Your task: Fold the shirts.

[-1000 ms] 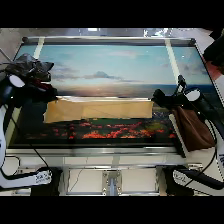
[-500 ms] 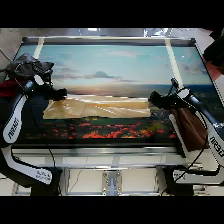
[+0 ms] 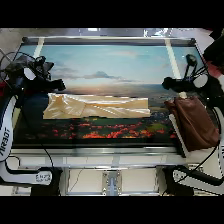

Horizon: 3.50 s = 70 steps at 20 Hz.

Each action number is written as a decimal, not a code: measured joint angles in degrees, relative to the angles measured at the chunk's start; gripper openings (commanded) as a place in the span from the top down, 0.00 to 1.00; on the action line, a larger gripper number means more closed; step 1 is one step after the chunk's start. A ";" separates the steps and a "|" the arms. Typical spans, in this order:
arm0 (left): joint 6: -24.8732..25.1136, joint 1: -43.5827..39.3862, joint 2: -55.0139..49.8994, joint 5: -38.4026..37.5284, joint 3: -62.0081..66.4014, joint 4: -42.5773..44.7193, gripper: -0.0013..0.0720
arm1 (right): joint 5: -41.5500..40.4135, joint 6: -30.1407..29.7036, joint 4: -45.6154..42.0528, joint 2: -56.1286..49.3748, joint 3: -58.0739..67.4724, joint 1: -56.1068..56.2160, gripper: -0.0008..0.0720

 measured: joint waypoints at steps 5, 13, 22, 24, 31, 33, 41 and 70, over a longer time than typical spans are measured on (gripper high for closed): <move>1.42 -5.31 3.82 0.68 2.08 -0.07 0.03 | 1.64 6.19 0.13 -1.18 4.02 -1.97 0.46; 1.86 -9.07 4.76 1.42 2.95 -0.04 0.03 | 16.76 -8.74 25.49 -17.51 3.10 -6.10 0.45; 1.86 -9.53 4.74 0.46 2.95 -0.02 0.03 | 21.99 -21.05 33.75 -22.86 -6.16 -7.98 0.45; 1.86 -9.60 4.74 0.35 2.95 -0.07 0.03 | 20.57 -22.53 35.56 -23.08 -7.65 -7.91 0.45; 1.86 -11.45 2.97 0.31 2.95 -0.09 0.03 | 14.78 -24.22 38.99 -24.65 -8.96 -3.26 0.66; 1.86 -12.09 2.08 0.28 2.95 -0.09 0.04 | 13.35 -24.74 39.47 -24.87 -9.01 -1.95 0.88; 1.86 -14.82 -2.29 -3.26 2.89 -3.50 0.96 | 20.96 -27.98 45.88 -20.76 -2.29 -0.63 0.97; 3.56 1.22 16.00 -4.42 3.02 -2.38 0.96 | -4.98 -12.17 38.51 -25.38 31.45 43.69 0.23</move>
